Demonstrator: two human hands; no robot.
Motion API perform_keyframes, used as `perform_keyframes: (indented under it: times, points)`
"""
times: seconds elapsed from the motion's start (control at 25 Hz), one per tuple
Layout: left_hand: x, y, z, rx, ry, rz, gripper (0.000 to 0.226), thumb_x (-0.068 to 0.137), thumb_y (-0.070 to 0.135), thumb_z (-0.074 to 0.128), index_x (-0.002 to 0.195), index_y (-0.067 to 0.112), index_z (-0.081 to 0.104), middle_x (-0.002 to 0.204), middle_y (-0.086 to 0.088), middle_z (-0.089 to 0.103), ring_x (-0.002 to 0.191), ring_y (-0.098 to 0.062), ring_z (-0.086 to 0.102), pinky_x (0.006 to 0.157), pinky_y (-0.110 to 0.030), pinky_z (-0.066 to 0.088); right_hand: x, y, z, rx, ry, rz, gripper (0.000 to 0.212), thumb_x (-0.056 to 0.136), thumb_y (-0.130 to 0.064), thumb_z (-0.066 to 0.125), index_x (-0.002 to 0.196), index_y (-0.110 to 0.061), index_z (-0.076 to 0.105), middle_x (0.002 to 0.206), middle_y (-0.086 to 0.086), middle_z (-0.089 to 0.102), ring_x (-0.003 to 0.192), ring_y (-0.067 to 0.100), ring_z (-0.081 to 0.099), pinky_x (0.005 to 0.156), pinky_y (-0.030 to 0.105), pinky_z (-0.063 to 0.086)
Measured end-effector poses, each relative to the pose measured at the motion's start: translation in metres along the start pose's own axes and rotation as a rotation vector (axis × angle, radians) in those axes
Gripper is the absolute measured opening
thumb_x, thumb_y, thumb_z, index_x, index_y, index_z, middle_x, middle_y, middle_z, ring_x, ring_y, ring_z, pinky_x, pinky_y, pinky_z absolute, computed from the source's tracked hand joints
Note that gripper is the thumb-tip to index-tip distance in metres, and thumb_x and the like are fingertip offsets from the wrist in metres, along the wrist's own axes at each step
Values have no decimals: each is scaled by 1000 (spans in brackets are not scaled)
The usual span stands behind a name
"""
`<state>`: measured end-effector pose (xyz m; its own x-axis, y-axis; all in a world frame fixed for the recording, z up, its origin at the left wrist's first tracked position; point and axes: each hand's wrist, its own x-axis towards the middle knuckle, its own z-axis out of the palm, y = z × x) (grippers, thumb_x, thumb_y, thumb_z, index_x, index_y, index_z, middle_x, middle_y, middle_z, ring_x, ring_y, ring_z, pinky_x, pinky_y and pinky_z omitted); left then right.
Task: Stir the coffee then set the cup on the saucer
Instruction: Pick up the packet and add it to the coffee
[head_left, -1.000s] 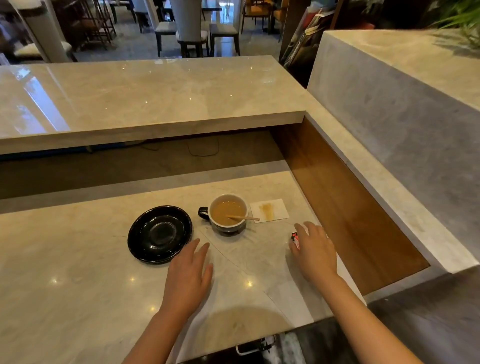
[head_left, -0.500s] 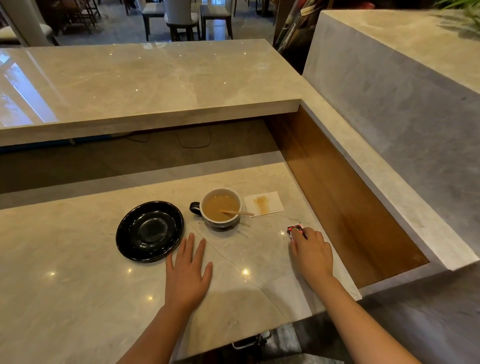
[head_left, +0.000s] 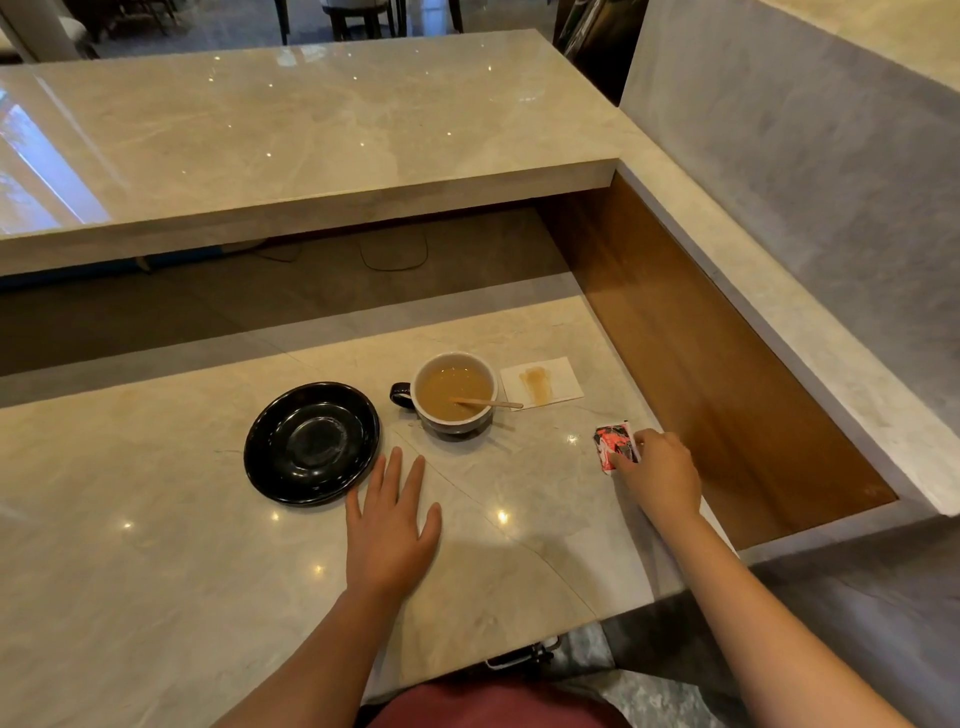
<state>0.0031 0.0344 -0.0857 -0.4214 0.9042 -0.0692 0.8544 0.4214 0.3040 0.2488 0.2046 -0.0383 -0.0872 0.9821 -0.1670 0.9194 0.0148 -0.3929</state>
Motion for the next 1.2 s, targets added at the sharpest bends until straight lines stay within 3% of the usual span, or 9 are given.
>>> perform_keyframes:
  times: [0.2, 0.32, 0.48, 0.6, 0.72, 0.84, 1.04, 1.2]
  points:
    - [1, -1, 1, 6, 16, 9, 63, 87, 54, 16, 144, 28, 12, 155, -1, 3, 137, -13, -12, 110, -47, -3, -7, -4, 0, 353, -22, 69, 28, 86, -16, 63, 111, -8, 52, 112, 17, 64, 93, 30, 62, 68, 34, 49]
    - [1, -2, 1, 19, 17, 15, 65, 86, 54, 14, 144, 28, 11, 155, -1, 3, 137, -13, -12, 109, -47, -3, -14, -16, -5, 768, -47, 181, 22, 90, -12, 56, 111, -8, 52, 110, 18, 65, 83, 27, 64, 61, 31, 53]
    - [0, -2, 2, -5, 63, 31, 62, 87, 51, 22, 143, 24, 22, 153, -5, 15, 138, -17, -1, 109, -52, 6, -23, -42, -14, 1398, -188, 267, 20, 94, -6, 44, 114, -7, 49, 84, 18, 72, 64, 24, 71, 55, 37, 59]
    - [-1, -3, 3, -26, 74, 42, 61, 88, 51, 24, 143, 25, 22, 153, -5, 15, 138, -17, -1, 109, -53, 6, -21, -66, -25, 1612, -265, 279, 26, 91, 4, 44, 111, -11, 50, 73, 10, 72, 58, 15, 69, 47, 26, 58]
    - [0, -4, 3, -44, 68, 39, 61, 88, 52, 24, 143, 27, 19, 153, -2, 10, 138, -15, -5, 108, -52, 3, -7, -83, -36, 1523, -277, 186, 37, 85, 6, 54, 118, -11, 51, 89, 15, 67, 65, 14, 70, 46, 18, 54]
    - [0, -4, 4, -43, 53, 33, 61, 88, 53, 24, 144, 28, 17, 154, -1, 8, 138, -15, -6, 108, -52, 2, 8, -99, -44, 1366, -267, 130, 34, 83, 0, 62, 114, -11, 55, 90, 16, 69, 61, 12, 70, 42, 15, 51]
    - [2, -3, 2, -32, 32, 15, 62, 87, 55, 20, 144, 31, 13, 153, 1, 4, 137, -14, -8, 107, -50, -4, 18, -125, -40, 1106, -250, -53, 23, 80, -3, 66, 95, -18, 59, 94, 18, 70, 60, 14, 69, 45, 17, 51]
    - [1, -3, 2, -35, 37, 4, 62, 87, 55, 23, 143, 32, 14, 153, 2, 4, 137, -13, -8, 107, -50, -3, 18, -140, -37, 955, -180, -172, 24, 81, -5, 66, 98, -18, 56, 93, 11, 70, 69, 21, 69, 51, 21, 52]
